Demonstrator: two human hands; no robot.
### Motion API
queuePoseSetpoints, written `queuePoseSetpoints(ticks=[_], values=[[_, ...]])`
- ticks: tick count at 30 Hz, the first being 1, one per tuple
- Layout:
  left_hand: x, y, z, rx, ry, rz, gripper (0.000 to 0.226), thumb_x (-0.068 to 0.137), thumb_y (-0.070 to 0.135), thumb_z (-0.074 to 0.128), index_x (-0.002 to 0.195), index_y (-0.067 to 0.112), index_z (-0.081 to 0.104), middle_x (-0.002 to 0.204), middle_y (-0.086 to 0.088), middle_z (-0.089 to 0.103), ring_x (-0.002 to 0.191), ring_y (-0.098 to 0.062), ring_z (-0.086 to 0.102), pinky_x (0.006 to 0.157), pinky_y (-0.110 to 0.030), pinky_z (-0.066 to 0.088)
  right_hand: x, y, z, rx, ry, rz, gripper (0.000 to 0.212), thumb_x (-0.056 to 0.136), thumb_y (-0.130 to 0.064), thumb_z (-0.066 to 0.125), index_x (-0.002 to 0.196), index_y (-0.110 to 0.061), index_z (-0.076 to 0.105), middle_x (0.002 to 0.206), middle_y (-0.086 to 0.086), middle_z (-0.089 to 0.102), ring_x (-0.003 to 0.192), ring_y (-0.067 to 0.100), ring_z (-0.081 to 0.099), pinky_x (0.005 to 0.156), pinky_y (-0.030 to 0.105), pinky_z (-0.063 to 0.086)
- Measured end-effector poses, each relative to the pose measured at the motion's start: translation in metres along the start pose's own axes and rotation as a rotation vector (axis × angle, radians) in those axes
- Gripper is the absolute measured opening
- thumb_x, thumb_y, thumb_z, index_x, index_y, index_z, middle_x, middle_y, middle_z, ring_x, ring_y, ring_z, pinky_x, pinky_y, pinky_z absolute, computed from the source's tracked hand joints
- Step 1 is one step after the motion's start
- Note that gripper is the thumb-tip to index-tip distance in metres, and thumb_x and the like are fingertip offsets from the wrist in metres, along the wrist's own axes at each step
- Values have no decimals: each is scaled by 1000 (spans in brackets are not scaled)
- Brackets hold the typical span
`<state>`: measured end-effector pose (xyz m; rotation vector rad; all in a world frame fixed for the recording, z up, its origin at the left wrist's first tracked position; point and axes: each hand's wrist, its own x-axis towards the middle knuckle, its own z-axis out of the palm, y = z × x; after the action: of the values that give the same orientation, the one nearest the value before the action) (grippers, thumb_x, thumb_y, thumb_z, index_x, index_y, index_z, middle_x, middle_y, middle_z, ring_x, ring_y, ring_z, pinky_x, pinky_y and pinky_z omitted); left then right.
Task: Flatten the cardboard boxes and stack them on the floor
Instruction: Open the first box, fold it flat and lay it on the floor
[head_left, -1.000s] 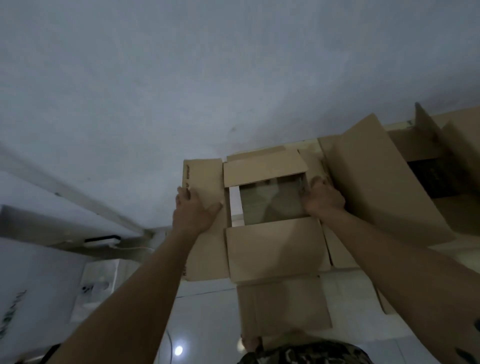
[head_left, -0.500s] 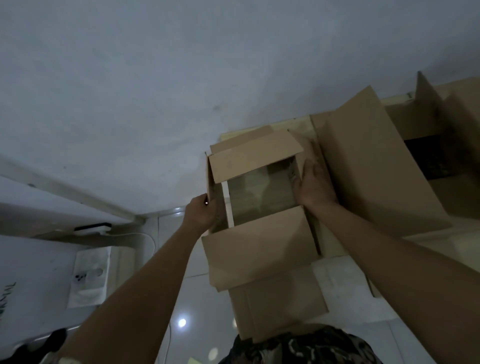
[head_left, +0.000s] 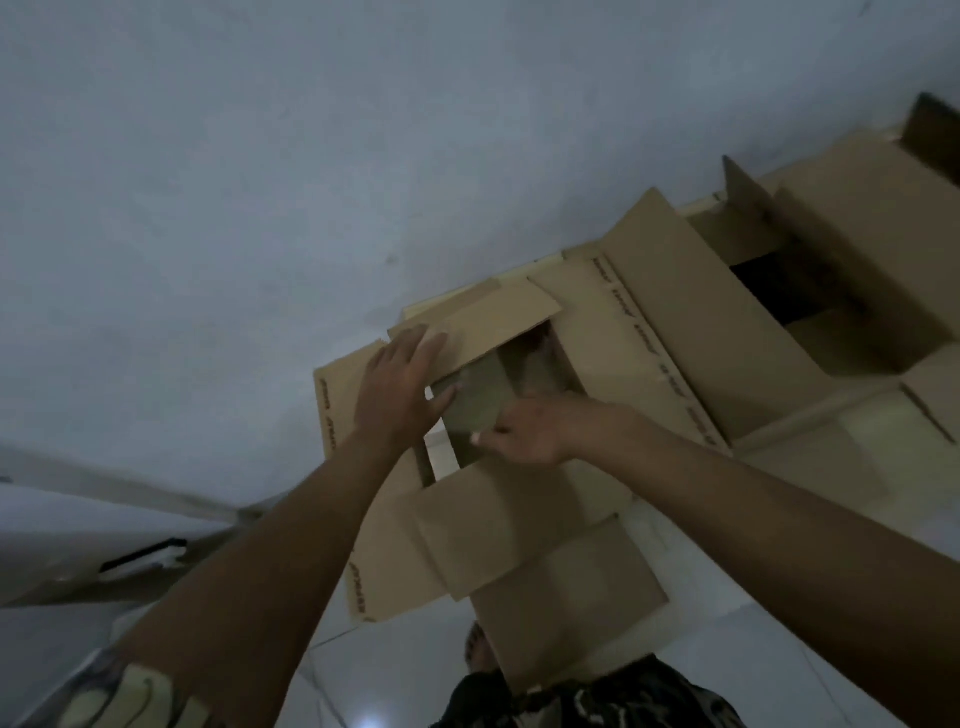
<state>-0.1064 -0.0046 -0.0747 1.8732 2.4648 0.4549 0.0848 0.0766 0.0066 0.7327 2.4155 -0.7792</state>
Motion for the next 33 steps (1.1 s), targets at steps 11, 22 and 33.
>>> queuePoseSetpoints(ticks=[11,22,33], values=[[49,11,-35,9,195,125,26,93,37,60,109,20,71,99,-6,73,87,-31,68,66,-36,50,-78,-11,17,3,-161,278,55,97,-64,43,108,-14,62,109,1,56,107,27,55,77,32,38],[70,4,-9,253,195,24,65,80,17,67,140,14,43,149,-19,34,139,-39,30,112,-52,18,-69,15,114,-28,2,206,86,80,-88,33,137,-29,58,132,1,62,120,22,57,104,40,37],[87,-41,41,92,-158,2,38,91,29,59,123,10,54,126,-18,57,115,-37,56,83,-47,49,-25,50,182,-216,923,-19,69,90,-71,45,45,-18,53,42,-1,48,39,17,43,56,27,39]])
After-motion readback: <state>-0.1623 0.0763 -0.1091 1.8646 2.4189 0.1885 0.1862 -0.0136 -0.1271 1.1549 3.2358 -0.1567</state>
